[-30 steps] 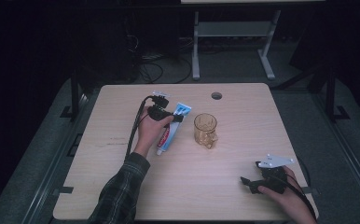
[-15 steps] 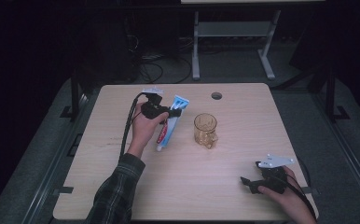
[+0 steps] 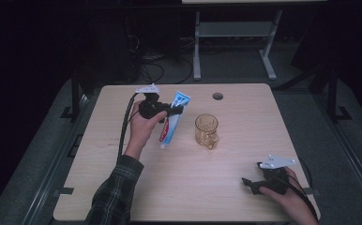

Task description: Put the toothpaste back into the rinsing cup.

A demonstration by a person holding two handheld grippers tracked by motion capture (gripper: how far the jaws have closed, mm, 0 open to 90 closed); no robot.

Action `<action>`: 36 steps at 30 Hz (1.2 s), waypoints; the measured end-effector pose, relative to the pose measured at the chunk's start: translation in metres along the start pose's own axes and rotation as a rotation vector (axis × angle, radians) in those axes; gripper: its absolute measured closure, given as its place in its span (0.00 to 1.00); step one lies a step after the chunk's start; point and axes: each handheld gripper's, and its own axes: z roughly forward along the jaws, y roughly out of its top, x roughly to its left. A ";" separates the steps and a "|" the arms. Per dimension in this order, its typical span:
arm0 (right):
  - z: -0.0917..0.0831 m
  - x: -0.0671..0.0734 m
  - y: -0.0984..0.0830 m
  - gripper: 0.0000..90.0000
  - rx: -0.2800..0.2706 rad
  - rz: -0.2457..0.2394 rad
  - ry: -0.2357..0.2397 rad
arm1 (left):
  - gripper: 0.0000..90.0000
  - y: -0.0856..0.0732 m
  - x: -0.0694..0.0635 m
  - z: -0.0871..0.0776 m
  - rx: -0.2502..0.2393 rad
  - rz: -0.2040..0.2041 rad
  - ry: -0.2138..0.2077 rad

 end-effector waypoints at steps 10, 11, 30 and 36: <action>0.000 0.000 0.000 0.14 -0.001 0.002 0.002 | 0.81 0.006 -0.006 -0.006 -0.042 0.019 -0.015; 0.000 0.000 0.000 0.14 -0.001 0.002 0.002 | 0.81 0.006 -0.006 -0.006 -0.042 0.019 -0.015; 0.000 0.000 0.000 0.14 0.000 0.004 0.001 | 0.81 0.040 -0.027 0.000 -0.060 0.089 -0.032; 0.000 0.000 0.000 0.14 0.000 0.004 0.001 | 0.81 0.051 -0.033 0.003 -0.066 0.112 -0.039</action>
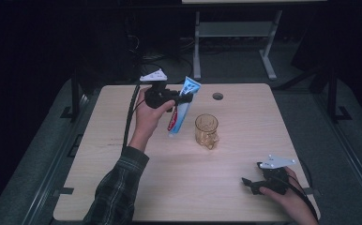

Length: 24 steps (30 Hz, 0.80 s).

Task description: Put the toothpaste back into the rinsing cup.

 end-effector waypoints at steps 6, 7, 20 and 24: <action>0.000 0.000 0.000 0.14 0.000 0.000 0.000 | 0.81 0.007 -0.004 0.007 -0.006 0.013 -0.011; 0.000 0.000 0.000 0.14 0.000 0.000 0.000 | 0.81 0.009 -0.005 0.008 -0.007 0.014 -0.013; 0.000 0.000 0.000 0.14 0.000 -0.001 0.001 | 0.81 0.022 -0.012 0.030 -0.008 0.041 -0.036; 0.000 0.000 0.000 0.14 -0.001 -0.003 0.002 | 0.81 0.026 -0.014 0.036 -0.008 0.045 -0.042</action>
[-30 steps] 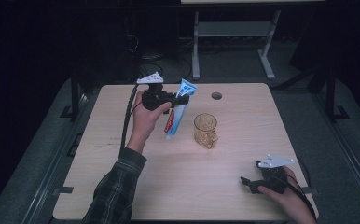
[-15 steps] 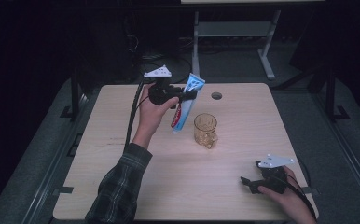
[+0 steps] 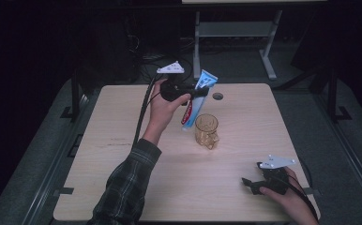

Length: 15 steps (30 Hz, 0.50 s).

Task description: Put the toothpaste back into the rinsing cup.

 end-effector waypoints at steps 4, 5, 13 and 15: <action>0.000 0.000 0.000 0.14 -0.001 -0.002 0.000 | 0.81 0.003 -0.001 0.007 -0.020 -0.005 -0.015; 0.000 0.000 0.000 0.14 -0.001 -0.003 0.000 | 0.81 0.003 -0.001 0.007 -0.020 -0.005 -0.015; 0.000 0.000 0.000 0.14 -0.003 -0.009 0.000 | 0.80 0.011 -0.001 0.020 -0.021 0.012 -0.021; 0.000 0.000 0.000 0.14 -0.002 -0.004 0.001 | 0.80 0.012 -0.002 0.023 -0.026 0.019 -0.021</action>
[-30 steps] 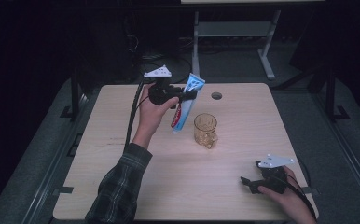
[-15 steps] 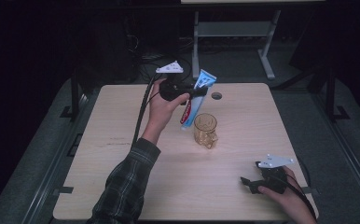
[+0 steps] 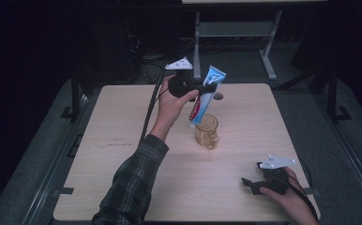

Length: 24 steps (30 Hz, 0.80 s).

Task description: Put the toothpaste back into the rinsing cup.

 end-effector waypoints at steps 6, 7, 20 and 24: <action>0.000 0.000 0.000 0.14 0.001 -0.006 0.001 | 0.80 0.002 -0.001 0.010 -0.005 0.004 -0.010; 0.000 0.000 0.000 0.14 0.002 -0.004 0.001 | 0.80 0.002 -0.001 0.011 -0.006 0.006 -0.007; 0.000 0.001 0.000 0.14 0.005 0.002 0.005 | 0.80 -0.008 0.003 0.032 0.016 0.024 -0.012; 0.000 0.001 0.000 0.14 0.005 0.001 0.005 | 0.80 -0.012 0.005 0.036 0.015 0.024 -0.019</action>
